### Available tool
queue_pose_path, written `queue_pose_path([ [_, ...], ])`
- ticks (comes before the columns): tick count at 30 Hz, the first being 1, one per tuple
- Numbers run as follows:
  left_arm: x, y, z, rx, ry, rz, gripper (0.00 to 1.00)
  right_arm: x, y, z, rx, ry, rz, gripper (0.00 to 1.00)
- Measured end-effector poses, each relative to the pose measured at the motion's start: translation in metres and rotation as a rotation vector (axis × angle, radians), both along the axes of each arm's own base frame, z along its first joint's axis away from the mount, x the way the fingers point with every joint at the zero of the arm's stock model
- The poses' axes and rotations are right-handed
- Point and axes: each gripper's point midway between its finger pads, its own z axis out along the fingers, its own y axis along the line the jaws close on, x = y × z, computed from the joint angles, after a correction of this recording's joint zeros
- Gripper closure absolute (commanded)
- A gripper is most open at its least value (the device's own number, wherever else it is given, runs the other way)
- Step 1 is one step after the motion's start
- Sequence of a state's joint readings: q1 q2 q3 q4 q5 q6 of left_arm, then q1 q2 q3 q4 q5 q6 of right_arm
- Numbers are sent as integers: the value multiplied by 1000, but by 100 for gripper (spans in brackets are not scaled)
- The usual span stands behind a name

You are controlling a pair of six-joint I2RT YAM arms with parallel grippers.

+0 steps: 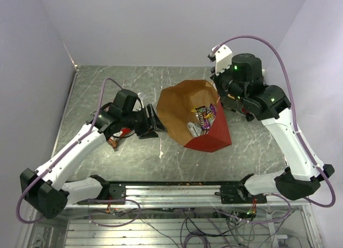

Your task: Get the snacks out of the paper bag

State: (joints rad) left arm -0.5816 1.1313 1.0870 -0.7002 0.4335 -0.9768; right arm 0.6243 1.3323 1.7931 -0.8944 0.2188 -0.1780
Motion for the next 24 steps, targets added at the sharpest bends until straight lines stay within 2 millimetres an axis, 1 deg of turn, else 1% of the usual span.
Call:
queue_pose_path([
  [1, -1, -3, -3, 6, 8, -10, 50, 1, -3, 0, -17, -7, 2, 100],
  [5, 2, -15, -7, 10, 16, -35, 61, 6, -9, 4, -64, -35, 17, 100],
  [7, 5, -25, -8, 3, 15, -49, 71, 7, -11, 5, -93, -50, 29, 100],
  [9, 4, -39, -9, -2, 15, -79, 78, 9, -14, 6, -131, -65, 42, 100],
  [11, -3, -55, -13, -1, 18, -121, 89, 12, -19, 7, -170, -79, 48, 100],
  [12, -8, -64, -15, 2, 22, -143, 92, 15, -22, 8, -190, -88, 46, 100],
  [15, -26, -87, -21, 4, 26, -205, 93, 23, -27, 11, -238, -118, 48, 100],
  [17, -40, -101, -26, 8, 30, -243, 93, 27, -25, 12, -258, -131, 60, 100],
  [19, -50, -112, -28, 18, 30, -274, 93, 31, -19, 13, -265, -140, 79, 100],
  [21, -55, -120, -27, 22, 22, -296, 93, 34, -9, 13, -264, -141, 104, 100],
  [24, -53, -124, -21, 15, 1, -298, 93, 33, 4, 9, -249, -128, 146, 100],
])
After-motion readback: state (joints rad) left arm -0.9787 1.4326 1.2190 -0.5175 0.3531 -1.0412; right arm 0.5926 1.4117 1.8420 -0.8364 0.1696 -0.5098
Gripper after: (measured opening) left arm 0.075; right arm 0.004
